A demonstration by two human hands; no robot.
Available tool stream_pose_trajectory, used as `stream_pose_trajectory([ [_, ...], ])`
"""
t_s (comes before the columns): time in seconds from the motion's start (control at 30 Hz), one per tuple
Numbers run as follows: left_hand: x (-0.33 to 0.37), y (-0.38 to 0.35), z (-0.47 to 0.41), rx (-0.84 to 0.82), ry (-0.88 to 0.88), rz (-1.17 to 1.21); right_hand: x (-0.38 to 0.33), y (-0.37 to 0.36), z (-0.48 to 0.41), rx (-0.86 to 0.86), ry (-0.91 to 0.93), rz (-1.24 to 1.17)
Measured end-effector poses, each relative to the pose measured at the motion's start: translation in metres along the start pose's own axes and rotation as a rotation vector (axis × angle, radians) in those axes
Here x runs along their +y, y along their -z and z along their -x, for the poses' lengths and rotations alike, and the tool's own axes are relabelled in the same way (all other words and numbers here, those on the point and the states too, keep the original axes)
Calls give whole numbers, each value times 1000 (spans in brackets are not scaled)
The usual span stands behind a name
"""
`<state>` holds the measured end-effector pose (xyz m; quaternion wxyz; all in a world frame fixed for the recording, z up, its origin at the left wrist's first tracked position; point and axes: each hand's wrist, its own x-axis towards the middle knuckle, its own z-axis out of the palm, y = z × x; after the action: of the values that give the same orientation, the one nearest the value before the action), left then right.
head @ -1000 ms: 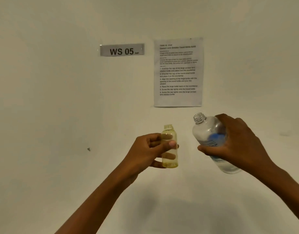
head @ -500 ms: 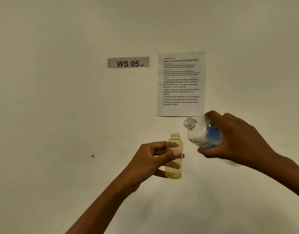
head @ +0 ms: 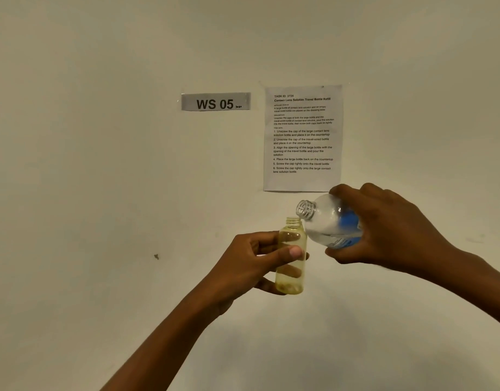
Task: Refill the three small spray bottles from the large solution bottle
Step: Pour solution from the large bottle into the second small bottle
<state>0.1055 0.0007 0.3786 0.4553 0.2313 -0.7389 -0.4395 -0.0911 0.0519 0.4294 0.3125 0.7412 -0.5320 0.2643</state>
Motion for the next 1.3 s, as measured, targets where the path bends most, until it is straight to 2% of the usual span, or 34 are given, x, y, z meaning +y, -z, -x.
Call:
stream_pose_trajectory([
  [0.63, -8, 8, 2, 23, 23, -13, -5, 3, -11, -72, 41, 49],
  [0.97, -14, 10, -1, 18, 29, -5, 0, -7, -14, -24, 78, 24],
  [1.3, -16, 10, -4, 29, 32, -3, -1, -5, -16, -93, 39, 76],
])
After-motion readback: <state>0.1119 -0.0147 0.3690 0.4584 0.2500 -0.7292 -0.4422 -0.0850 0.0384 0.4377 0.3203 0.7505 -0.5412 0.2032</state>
